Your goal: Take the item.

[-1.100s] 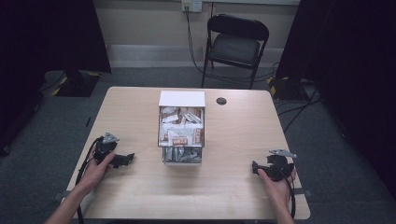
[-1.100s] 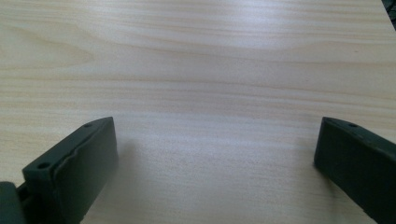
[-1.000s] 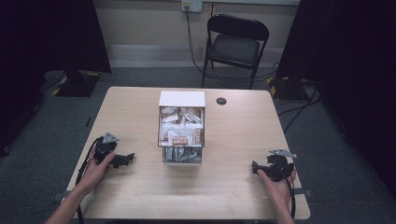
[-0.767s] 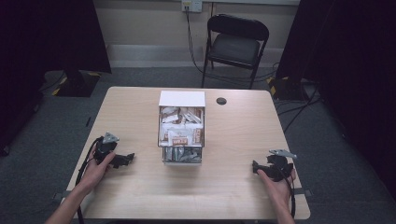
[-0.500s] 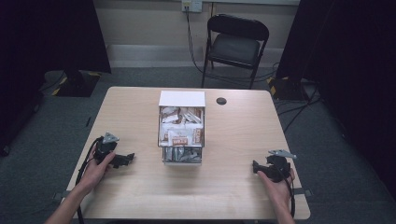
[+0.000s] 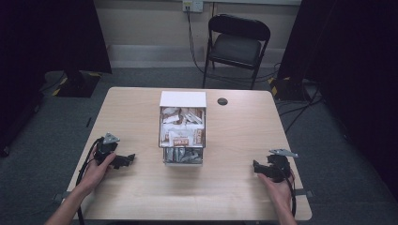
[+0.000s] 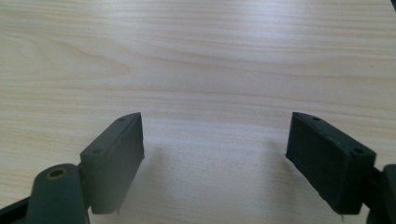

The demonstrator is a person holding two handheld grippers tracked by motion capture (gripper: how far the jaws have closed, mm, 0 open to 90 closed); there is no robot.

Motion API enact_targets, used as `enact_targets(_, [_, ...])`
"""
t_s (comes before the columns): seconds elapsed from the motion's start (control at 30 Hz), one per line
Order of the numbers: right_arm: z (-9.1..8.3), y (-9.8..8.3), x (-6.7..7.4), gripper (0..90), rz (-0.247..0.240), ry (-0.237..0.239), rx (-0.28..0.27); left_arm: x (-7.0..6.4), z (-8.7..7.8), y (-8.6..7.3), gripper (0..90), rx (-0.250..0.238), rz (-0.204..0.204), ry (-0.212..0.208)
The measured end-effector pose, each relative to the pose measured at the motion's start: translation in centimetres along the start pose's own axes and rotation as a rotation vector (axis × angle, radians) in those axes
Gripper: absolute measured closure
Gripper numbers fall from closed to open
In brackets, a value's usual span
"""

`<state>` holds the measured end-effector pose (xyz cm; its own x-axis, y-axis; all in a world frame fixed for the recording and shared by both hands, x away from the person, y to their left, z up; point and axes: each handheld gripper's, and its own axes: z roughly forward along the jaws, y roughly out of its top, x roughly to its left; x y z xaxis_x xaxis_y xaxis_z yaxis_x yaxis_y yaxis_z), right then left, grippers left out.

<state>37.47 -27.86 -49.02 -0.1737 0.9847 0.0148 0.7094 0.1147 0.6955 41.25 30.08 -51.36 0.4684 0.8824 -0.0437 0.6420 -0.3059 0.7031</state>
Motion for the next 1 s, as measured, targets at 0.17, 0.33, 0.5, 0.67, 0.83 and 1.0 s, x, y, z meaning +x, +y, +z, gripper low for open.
enact_targets(0.17, [-0.4, 0.1, -0.2, 24.7, 0.019, 0.024, -0.027, 0.0, 0.0, 0.0, 0.0, 0.0, 0.0, 0.0])
enact_targets(0.33, [-0.6, 0.4, 0.0, 25.3, 0.02, 0.04, -0.043, 0.0, 0.0, 0.0, 0.0, 0.0, 0.0, 0.0])
enact_targets(0.5, [-1.1, 0.9, 0.7, 28.8, -0.007, 0.065, -0.072, 0.0, 0.0, 0.0, 0.0, -0.003, -0.001, 0.001])
enact_targets(0.67, [-1.5, 1.2, 1.0, 29.0, -0.016, 0.075, -0.081, 0.0, 0.0, 0.0, 0.0, 0.0, 0.0, 0.0])
enact_targets(0.83, [-1.8, 1.4, 1.3, 29.7, -0.026, 0.091, -0.106, 0.0, 0.0, 0.0, 0.0, 0.0, 0.0, 0.0])
enact_targets(1.0, [-1.9, 1.5, 1.7, 33.1, -0.024, 0.096, -0.13, 0.0, 0.0, 0.0, 0.0, 0.0, 0.0, 0.0])
